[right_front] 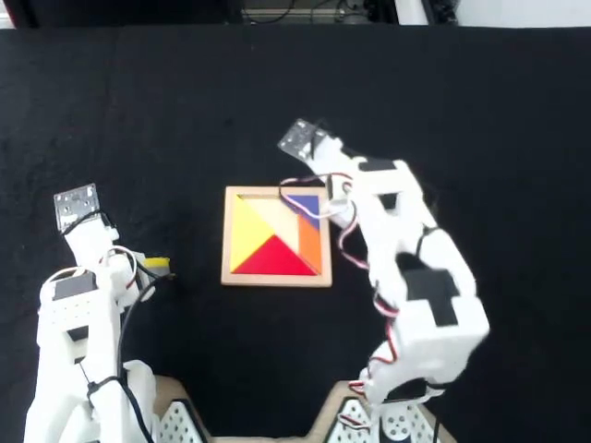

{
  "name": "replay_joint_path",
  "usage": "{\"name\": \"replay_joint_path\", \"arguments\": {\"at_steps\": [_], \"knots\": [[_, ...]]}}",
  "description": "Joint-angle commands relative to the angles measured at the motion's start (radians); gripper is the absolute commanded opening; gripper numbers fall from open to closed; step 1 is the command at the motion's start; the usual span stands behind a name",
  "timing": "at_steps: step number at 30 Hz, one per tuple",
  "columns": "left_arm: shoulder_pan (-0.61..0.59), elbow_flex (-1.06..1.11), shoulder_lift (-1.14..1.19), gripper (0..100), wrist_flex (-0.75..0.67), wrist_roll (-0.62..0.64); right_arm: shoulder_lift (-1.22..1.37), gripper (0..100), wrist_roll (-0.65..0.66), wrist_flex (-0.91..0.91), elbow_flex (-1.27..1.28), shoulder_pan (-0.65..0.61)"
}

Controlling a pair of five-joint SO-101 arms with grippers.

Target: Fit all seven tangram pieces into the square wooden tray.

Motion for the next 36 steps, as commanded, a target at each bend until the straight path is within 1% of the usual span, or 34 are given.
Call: {"name": "replay_joint_path", "arguments": {"at_steps": [1,6,12,17,20,21,23,25,27,30,33,36], "knots": [[0.012,-0.005,-0.008,33,-0.005,-0.014,0.081,1.1,-0.003,0.032,-0.157,0.020],[0.012,-0.005,-0.008,33,-0.005,-0.014,0.120,1.1,-0.005,0.081,-0.213,-0.012],[0.012,-0.007,-0.008,33,-0.005,-0.014,0.091,1.1,-0.009,0.084,-0.202,-0.058],[0.012,-0.007,-0.008,33,-0.005,-0.014,0.005,1.1,-0.009,0.086,-0.177,-0.034],[0.012,-0.007,-0.008,33,-0.005,-0.014,-0.108,1.1,-0.021,0.126,-0.179,0.015],[0.012,-0.007,-0.008,33,-0.005,-0.014,-0.163,1.1,-0.048,0.163,-0.193,0.037],[0.012,-0.007,-0.008,33,-0.005,-0.014,-0.303,1.1,-0.146,0.278,-0.252,0.071],[0.012,-0.007,-0.008,33,-0.005,-0.014,-0.450,1.1,-0.269,0.419,-0.331,0.094],[0.012,-0.007,-0.008,33,-0.005,-0.014,-0.595,1.1,-0.347,0.575,-0.404,0.089],[0.012,-0.007,-0.008,33,-0.005,-0.014,-0.783,1.1,-0.407,0.763,-0.455,0.006],[0.012,-0.005,-0.008,33,-0.005,-0.014,-0.921,1.1,-0.459,0.844,-0.414,-0.086],[0.012,-0.004,-0.008,33,-0.005,-0.014,-1.007,1.1,-0.574,0.891,-0.351,-0.166]]}}
